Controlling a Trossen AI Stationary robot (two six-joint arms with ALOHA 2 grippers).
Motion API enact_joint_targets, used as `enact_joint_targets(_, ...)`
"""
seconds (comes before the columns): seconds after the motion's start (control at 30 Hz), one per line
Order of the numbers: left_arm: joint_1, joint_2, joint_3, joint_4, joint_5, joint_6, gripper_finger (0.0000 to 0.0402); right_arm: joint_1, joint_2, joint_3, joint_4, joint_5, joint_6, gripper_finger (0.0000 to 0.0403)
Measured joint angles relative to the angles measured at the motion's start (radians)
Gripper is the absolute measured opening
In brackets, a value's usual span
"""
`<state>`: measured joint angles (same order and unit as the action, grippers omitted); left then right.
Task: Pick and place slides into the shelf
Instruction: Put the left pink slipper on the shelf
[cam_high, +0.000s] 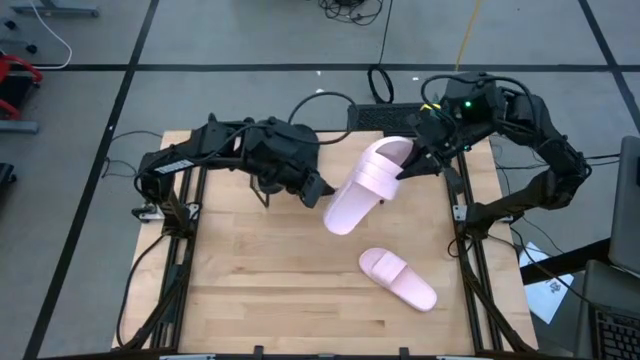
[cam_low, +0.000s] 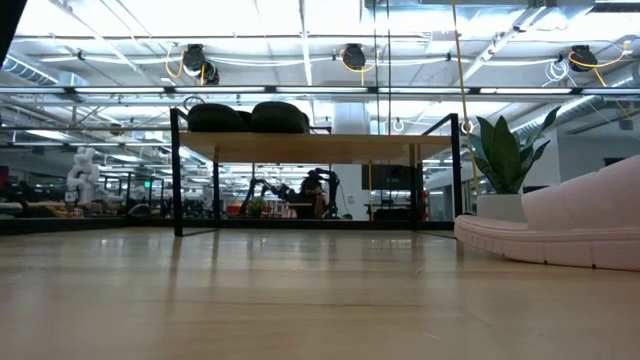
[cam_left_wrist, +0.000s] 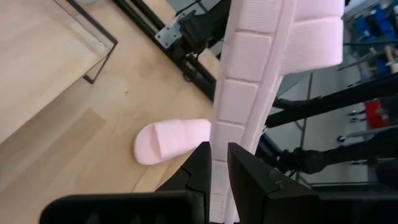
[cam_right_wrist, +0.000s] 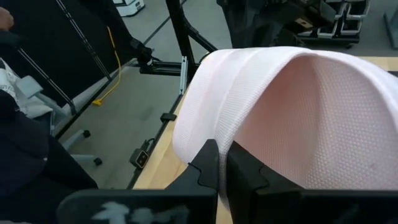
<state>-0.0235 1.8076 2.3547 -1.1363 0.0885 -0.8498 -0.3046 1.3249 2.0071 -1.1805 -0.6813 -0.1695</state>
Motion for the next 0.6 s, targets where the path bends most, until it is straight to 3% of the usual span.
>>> enact_joint_targets(0.2, 0.000, 0.000, 0.001, 0.090, 0.024, -0.025, 0.0047, -0.001, -0.012, 0.000, -0.011, 0.006, 0.001, 0.0000)
enact_joint_targets(0.6, 0.000, 0.001, 0.001, 0.042, 0.019, -0.035, 0.0047, -0.001, -0.012, 0.000, -0.015, 0.006, 0.005, 0.0000)
